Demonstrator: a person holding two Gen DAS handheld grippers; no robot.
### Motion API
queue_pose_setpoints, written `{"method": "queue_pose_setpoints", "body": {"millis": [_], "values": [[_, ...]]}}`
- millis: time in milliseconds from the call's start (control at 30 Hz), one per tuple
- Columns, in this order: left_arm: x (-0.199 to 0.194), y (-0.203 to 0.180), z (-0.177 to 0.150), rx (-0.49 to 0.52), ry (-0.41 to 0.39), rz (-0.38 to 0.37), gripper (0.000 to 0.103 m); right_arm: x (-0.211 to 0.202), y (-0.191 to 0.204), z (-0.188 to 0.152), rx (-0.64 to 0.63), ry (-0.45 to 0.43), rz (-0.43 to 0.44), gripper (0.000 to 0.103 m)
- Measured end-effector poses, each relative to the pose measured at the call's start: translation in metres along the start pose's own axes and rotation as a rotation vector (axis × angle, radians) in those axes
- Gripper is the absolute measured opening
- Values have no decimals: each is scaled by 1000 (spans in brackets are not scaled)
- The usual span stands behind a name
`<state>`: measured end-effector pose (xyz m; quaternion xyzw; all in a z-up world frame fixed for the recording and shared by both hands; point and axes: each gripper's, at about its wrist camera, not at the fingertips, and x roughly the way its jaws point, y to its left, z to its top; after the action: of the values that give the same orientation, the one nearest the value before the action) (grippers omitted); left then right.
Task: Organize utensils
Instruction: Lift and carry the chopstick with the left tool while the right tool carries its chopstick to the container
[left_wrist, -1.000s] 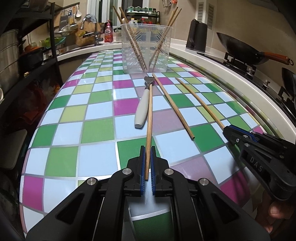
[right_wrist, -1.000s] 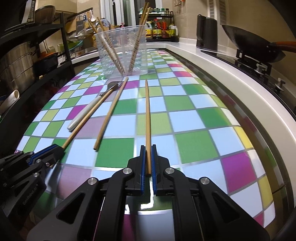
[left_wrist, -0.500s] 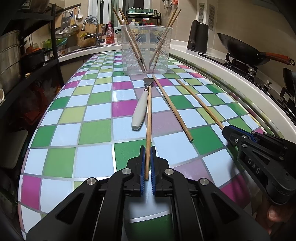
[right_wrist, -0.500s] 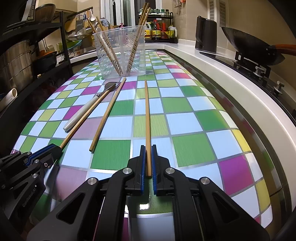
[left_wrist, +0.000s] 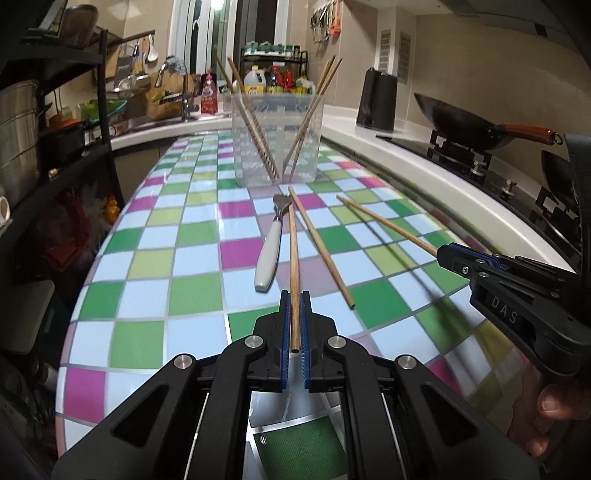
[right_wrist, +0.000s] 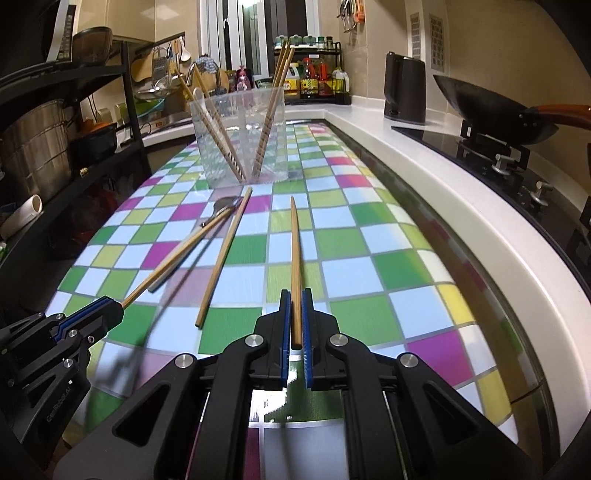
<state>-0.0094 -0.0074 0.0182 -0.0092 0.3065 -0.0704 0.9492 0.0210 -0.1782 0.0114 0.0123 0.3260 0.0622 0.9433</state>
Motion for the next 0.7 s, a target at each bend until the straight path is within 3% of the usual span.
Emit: {"method": "queue_pose_setpoints", "body": {"millis": [300, 700], "values": [[-38, 3, 20, 21, -153, -22, 5, -46, 4, 29, -41, -128, -19, 6], [-52, 20, 61, 27, -264, -18, 5, -80, 5, 75, -78, -261, -13, 6]]}}
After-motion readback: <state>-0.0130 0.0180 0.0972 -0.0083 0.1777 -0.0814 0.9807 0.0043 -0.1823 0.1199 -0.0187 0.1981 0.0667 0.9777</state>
